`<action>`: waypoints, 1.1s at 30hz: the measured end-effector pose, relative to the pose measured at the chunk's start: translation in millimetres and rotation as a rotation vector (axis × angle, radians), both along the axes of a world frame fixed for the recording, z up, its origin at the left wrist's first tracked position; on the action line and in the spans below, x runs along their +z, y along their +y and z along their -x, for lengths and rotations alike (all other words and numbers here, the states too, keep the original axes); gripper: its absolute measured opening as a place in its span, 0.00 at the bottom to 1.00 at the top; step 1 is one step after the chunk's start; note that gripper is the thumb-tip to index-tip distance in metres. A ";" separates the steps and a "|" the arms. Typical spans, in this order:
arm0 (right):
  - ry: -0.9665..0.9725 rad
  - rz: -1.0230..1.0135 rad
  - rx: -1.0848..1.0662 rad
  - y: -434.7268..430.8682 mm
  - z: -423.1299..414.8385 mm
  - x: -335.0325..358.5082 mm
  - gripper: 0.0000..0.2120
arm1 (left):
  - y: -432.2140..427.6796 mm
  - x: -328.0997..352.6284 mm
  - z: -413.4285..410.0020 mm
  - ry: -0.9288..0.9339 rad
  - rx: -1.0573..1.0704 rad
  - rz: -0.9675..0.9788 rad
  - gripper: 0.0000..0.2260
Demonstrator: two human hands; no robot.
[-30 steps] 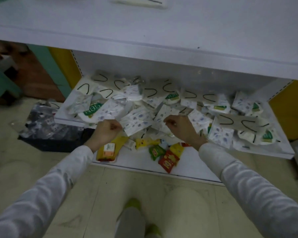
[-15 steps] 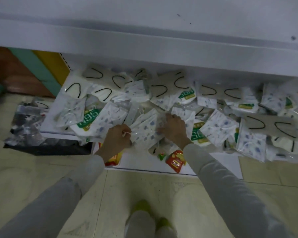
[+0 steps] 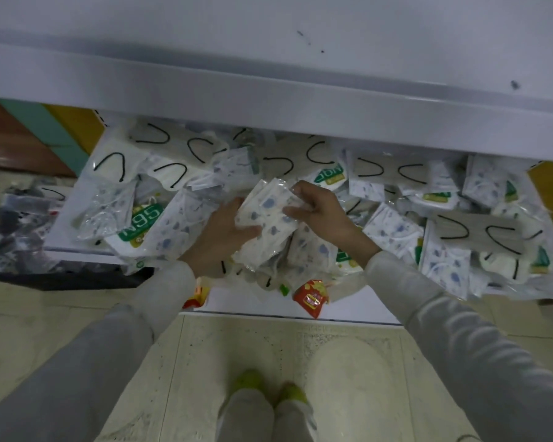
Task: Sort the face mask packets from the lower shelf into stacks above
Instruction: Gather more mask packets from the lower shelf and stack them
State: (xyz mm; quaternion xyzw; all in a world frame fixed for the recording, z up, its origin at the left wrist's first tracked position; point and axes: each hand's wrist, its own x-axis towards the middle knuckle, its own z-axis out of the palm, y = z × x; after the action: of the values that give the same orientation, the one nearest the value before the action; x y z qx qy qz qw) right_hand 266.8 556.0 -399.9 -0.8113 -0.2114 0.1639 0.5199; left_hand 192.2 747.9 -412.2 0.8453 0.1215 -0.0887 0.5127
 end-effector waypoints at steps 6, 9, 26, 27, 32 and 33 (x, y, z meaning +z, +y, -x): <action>0.052 0.530 -0.458 -54.0 -14.7 -15.1 0.14 | -11.0 -4.3 8.6 -0.003 0.234 0.088 0.10; 0.243 0.770 -0.510 -72.4 -4.6 -42.6 0.21 | -6.6 -14.1 15.2 0.019 0.362 0.091 0.10; 0.415 -0.372 -0.830 -38.5 -6.4 -6.1 0.11 | -4.9 -19.2 20.9 -0.026 0.399 0.187 0.14; 0.476 -0.458 -0.776 -37.3 -5.4 1.0 0.11 | -11.2 -16.7 18.1 -0.004 0.399 0.218 0.14; 0.434 -0.303 -0.506 -22.5 12.1 15.2 0.13 | -54.0 0.7 1.4 0.142 0.516 0.519 0.17; 0.379 -0.230 -0.495 -21.2 15.1 11.0 0.14 | -60.0 1.8 -1.2 0.168 0.527 0.565 0.21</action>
State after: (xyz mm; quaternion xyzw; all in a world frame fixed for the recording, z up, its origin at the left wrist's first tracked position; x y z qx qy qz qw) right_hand 251.7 534.8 -388.9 -0.7291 0.0755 0.1558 0.6621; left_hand 193.4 687.9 -410.4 0.6005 0.3466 -0.0529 0.7186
